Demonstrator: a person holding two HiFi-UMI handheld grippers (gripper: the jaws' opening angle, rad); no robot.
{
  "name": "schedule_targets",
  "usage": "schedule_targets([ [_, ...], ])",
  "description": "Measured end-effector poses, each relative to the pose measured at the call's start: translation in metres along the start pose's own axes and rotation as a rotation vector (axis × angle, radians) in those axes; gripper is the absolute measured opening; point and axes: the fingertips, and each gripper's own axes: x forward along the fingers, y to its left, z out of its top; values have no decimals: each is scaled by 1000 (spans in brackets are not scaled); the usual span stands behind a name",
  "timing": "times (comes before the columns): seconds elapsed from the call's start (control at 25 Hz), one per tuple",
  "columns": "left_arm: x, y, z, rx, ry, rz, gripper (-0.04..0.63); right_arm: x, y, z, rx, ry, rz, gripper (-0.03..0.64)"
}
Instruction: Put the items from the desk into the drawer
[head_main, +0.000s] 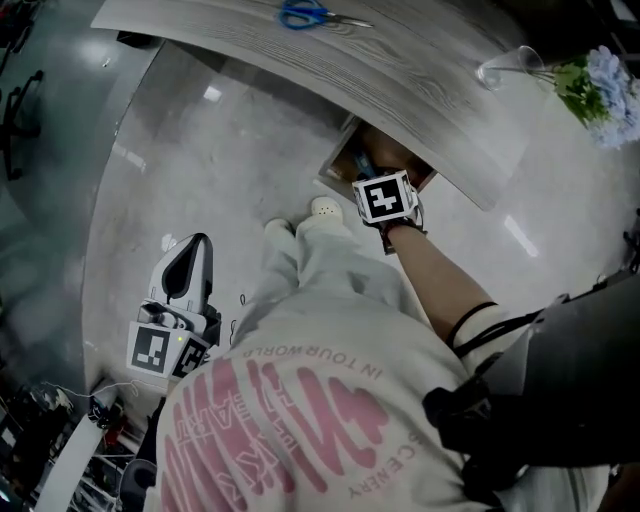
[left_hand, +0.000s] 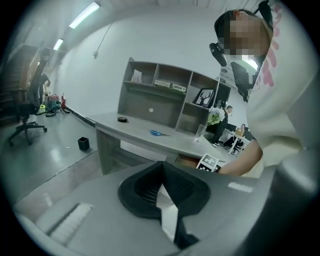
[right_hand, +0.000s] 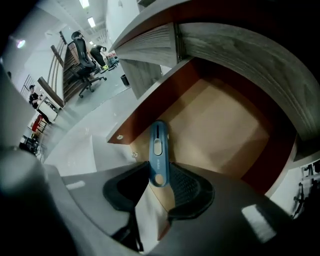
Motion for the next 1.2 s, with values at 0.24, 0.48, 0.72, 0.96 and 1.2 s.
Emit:
schedule_targets([
  [0.24, -11, 3, -14, 13, 24, 46, 20, 12, 4, 4, -58, 38, -44, 135],
  [0.48, -18, 6, -6, 3, -8, 62, 20, 19, 7, 2, -64, 33, -106, 135],
  [0.72, -19, 9, 14, 12, -54, 63, 20, 21, 9, 2, -84, 45, -107, 133],
  [0.96, -25, 26, 11, -23, -49, 69, 20, 21, 7, 1, -83, 43, -120, 135],
  [1.2, -16, 52, 33, -32, -103, 11, 20, 22, 24, -1, -154, 140, -52, 170],
])
